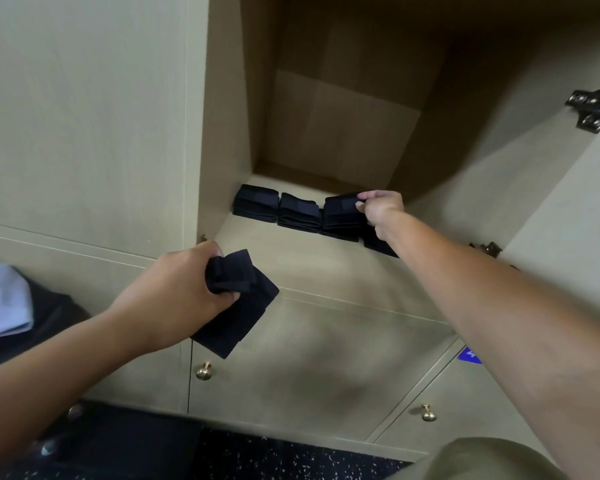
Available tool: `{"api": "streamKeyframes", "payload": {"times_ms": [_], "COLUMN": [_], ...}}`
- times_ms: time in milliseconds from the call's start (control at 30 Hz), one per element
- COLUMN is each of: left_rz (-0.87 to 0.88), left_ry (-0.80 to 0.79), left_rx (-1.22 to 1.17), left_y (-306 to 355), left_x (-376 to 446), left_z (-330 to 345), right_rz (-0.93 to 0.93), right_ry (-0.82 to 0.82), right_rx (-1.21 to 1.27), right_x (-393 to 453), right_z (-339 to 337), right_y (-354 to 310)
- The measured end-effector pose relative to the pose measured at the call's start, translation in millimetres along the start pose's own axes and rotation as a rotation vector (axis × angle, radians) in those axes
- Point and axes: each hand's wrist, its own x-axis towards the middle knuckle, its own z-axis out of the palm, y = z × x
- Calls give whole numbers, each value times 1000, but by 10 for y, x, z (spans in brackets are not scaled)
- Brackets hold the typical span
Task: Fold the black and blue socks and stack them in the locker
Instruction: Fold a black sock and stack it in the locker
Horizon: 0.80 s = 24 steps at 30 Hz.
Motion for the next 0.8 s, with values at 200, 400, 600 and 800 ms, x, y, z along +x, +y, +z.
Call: {"api": "streamKeyframes", "payload": {"times_ms": [200,400,600,800], "left_rz": [5,-2,-43,-116], "left_ry": [-5,-27,-25,-24], "left_rx": [0,11,-18,-151], "left_y": [2,-10,-48,-34], "left_x": [40,50,79,105], "left_z": [29,60,44,15], "right_rz": [3,-106,-209,-325], "right_ry": [-22,-16,-49,-81], "right_rx": [-62,-374,-555,-458], "right_x": [87,98,-13,-390], "right_z": [62,18,7,24], "right_y": [16,29,-17,-53]}}
